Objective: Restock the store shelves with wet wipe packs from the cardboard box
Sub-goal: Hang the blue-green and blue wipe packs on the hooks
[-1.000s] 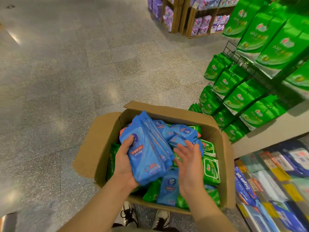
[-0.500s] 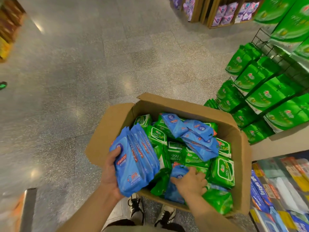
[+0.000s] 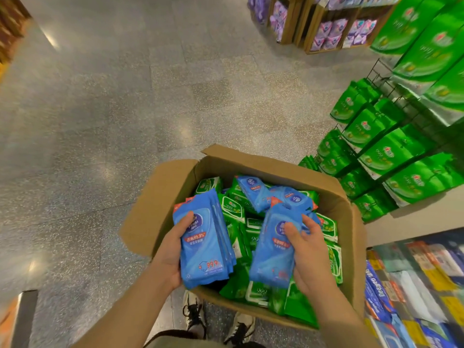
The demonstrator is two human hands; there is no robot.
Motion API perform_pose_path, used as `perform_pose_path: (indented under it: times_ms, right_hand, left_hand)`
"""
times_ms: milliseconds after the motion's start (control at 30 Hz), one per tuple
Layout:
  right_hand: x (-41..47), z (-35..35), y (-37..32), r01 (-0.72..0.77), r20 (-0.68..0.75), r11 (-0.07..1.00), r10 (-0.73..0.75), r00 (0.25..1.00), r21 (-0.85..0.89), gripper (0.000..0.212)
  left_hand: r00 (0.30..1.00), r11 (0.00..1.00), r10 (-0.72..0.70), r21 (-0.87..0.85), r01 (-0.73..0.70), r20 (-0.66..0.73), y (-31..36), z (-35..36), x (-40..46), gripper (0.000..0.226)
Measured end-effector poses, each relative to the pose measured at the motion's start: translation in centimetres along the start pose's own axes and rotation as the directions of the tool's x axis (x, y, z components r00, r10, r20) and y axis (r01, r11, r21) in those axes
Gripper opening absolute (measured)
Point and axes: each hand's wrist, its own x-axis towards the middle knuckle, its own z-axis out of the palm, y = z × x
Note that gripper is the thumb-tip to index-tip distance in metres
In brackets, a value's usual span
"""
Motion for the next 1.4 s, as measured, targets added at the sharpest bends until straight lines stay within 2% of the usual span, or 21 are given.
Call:
perform_pose_path:
  times_ms: [100,233,433,533,567,667,733,767,867,933,1033,1067,1133,1167,1200,1233,1267,1300,1333,1367,1400]
  right_hand:
    - [-1.3,1.4,-3.1,0.000,0.102,0.997,-0.008,0.995,0.071,0.038]
    - [-3.5,4.8,-4.9,0.062,0.182,0.997,-0.053,0.982,-0.045,0.015]
    - [-5.2,8.4,-3.1,0.212,0.095,0.891,-0.190,0.977,-0.400,0.027]
    - [-6.1,8.8,-1.9,0.220,0.024,0.846,-0.239,0.971,-0.486,0.013]
    - [-6.6,8.7,-1.6,0.216,0.004,0.837,-0.247,0.969,-0.503,0.016]
    - [-7.6,7.8,-1.2,0.164,-0.076,0.839,-0.236,0.969,-0.519,0.043]
    - [-8.7,7.0,-1.1,0.113,-0.139,0.890,-0.192,0.971,-0.441,0.042]
    - [-9.6,6.7,-1.2,0.098,-0.168,0.909,-0.179,0.969,-0.406,0.042]
    - [-11.9,4.2,-0.7,0.070,-0.255,0.912,-0.186,0.949,-0.403,0.083]
    - [-13.8,2.1,-0.5,0.063,-0.278,0.956,-0.145,0.949,-0.286,0.094]
    - [-17.0,-1.1,0.0,0.054,-0.251,0.996,-0.070,0.965,-0.071,0.087]
    - [-18.2,-2.1,0.0,0.069,-0.242,0.998,-0.068,0.968,-0.006,0.083]
    - [-20.5,-4.4,0.3,0.127,-0.248,0.989,-0.104,0.963,0.079,0.073]
    - [-21.8,-5.7,0.4,0.152,-0.263,0.983,-0.120,0.957,0.104,0.069]
    - [-23.1,-6.9,0.5,0.170,-0.292,0.976,-0.125,0.948,0.134,0.066]
    - [-24.5,-8.3,0.6,0.190,-0.321,0.967,-0.127,0.938,0.173,0.063]
    - [-25.9,-9.8,0.8,0.211,-0.357,0.954,-0.124,0.926,0.215,0.062]
    - [-27.2,-11.4,1.0,0.228,-0.385,0.941,-0.120,0.915,0.250,0.062]
    - [-28.7,-13.0,1.4,0.245,-0.414,0.925,-0.108,0.904,0.292,0.063]
    - [-30.2,-14.7,1.7,0.271,-0.414,0.904,-0.119,0.902,0.330,0.066]
    - [-31.7,-16.3,2.0,0.289,-0.427,0.885,-0.117,0.897,0.365,0.070]
  left_hand:
    - [0.998,0.997,-0.048,0.069,0.045,0.034,0.5,1.1,0.0,0.042]
    - [0.976,0.962,-0.195,0.212,0.172,0.093,0.3,2.8,-0.2,0.050]
    - [0.924,0.919,-0.337,0.273,0.283,0.179,-0.2,4.0,-0.1,0.078]
    - [0.906,0.920,-0.352,0.269,0.287,0.236,-0.3,3.3,0.6,0.079]
    - [0.897,0.919,-0.357,0.268,0.289,0.259,-0.6,3.2,0.7,0.081]
    - [0.863,0.908,-0.386,0.299,0.293,0.325,-1.0,3.6,0.1,0.080]
    - [0.825,0.881,-0.436,0.360,0.307,0.361,-1.5,4.4,-0.8,0.081]
    - [0.814,0.870,-0.450,0.387,0.306,0.367,-1.8,4.9,-1.2,0.071]
    - [0.783,0.834,-0.497,0.455,0.313,0.373,-3.4,6.5,-2.5,0.049]
    - [0.742,0.795,-0.546,0.520,0.312,0.388,-4.9,7.7,-3.7,0.041]
    - [0.677,0.730,-0.622,0.602,0.322,0.393,-7.8,9.4,-5.8,0.042]
    - [0.684,0.717,-0.624,0.624,0.310,0.378,-9.2,9.9,-6.3,0.050]
    - [0.664,0.681,-0.642,0.682,0.265,0.383,-12.6,10.9,-7.5,0.074]
    - [0.668,0.679,-0.630,0.699,0.226,0.396,-14.2,11.1,-8.3,0.078]
    - [0.650,0.715,-0.588,0.685,0.139,0.481,-15.4,10.5,-8.7,0.072]
    - [0.612,0.745,-0.559,0.663,0.075,0.560,-17.4,11.0,-8.7,0.062]
    - [0.528,0.776,-0.579,0.618,0.124,0.621,-18.8,11.7,-9.5,0.053]
    - [0.413,0.778,-0.621,0.587,0.222,0.666,-20.1,12.6,-10.7,0.049]
    - [0.432,0.769,-0.623,0.613,0.184,0.652,-21.4,13.2,-12.2,0.048]
    - [0.408,0.698,-0.665,0.715,0.044,0.625,-22.6,13.6,-14.0,0.048]
    - [0.480,0.652,-0.644,0.756,-0.062,0.595,-23.3,13.6,-16.0,0.051]
